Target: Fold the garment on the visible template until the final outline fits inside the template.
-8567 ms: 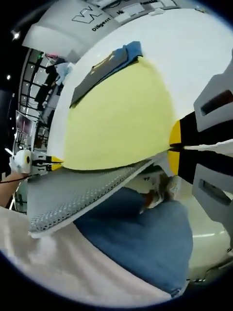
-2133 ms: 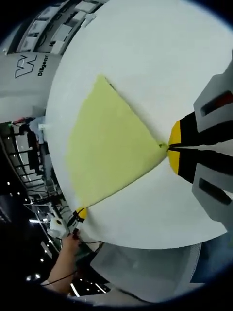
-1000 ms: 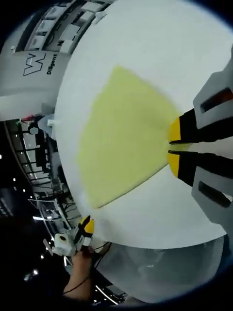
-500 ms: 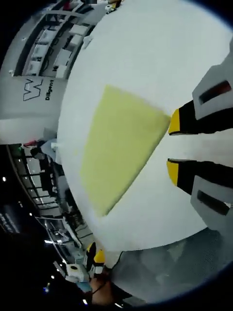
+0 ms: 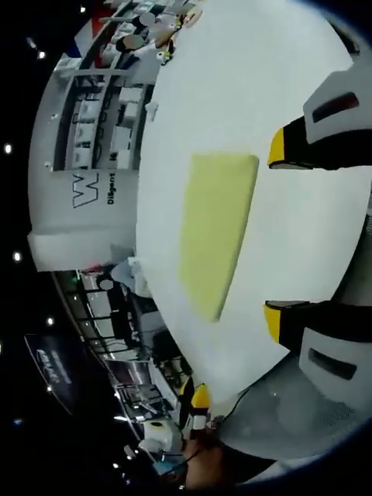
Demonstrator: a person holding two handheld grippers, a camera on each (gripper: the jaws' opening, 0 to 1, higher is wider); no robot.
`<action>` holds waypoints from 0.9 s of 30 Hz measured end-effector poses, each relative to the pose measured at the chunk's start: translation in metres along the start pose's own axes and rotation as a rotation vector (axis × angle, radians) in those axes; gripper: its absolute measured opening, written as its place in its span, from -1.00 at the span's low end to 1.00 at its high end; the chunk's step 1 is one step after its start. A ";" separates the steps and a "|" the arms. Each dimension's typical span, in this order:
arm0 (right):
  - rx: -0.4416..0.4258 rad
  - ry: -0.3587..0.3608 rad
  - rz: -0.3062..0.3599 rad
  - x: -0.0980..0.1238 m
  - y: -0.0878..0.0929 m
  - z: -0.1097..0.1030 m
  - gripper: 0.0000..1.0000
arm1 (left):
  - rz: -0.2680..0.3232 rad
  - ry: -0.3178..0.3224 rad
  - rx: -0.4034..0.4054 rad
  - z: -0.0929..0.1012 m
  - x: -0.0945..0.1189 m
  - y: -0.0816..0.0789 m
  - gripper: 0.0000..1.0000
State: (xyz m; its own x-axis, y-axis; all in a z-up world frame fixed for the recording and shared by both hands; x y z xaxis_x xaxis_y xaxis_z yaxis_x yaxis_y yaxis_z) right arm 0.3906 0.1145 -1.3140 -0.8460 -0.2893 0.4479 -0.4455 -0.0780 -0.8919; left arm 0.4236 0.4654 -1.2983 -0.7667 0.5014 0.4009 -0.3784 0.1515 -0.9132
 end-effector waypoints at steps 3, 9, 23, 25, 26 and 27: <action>-0.002 0.001 0.017 0.002 -0.009 -0.004 0.44 | 0.006 0.014 0.000 0.008 -0.002 -0.004 0.29; 0.022 -0.049 0.041 -0.001 -0.009 -0.019 0.59 | 0.009 0.031 -0.040 0.016 -0.003 0.001 0.28; 0.093 -0.067 0.006 -0.011 -0.001 -0.027 0.68 | -0.004 0.031 -0.067 0.011 -0.005 0.007 0.41; 0.101 -0.064 0.006 -0.011 0.001 -0.028 0.67 | -0.005 0.012 -0.078 0.009 -0.005 0.009 0.38; 0.104 -0.064 0.002 -0.011 0.001 -0.028 0.65 | 0.001 0.007 -0.076 0.008 -0.005 0.008 0.36; 0.105 -0.066 0.000 -0.011 0.002 -0.028 0.64 | 0.007 0.004 -0.075 0.008 -0.005 0.007 0.36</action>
State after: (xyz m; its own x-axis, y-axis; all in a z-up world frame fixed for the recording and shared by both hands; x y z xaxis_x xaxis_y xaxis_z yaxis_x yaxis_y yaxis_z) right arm 0.3907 0.1442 -1.3189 -0.8234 -0.3511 0.4458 -0.4096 -0.1760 -0.8951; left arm 0.4199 0.4571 -1.3062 -0.7673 0.5059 0.3941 -0.3330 0.2108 -0.9190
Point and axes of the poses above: the point that each gripper's makers call its tool centre point, and the gripper's own axes: x roughly backward along the fingers, z roughly to its right, y roughly out of its underside, the point moved 5 cm from there along x, roughly backward along the fingers, and after that the axes turned 3 degrees about z, right-handed, at the moved point
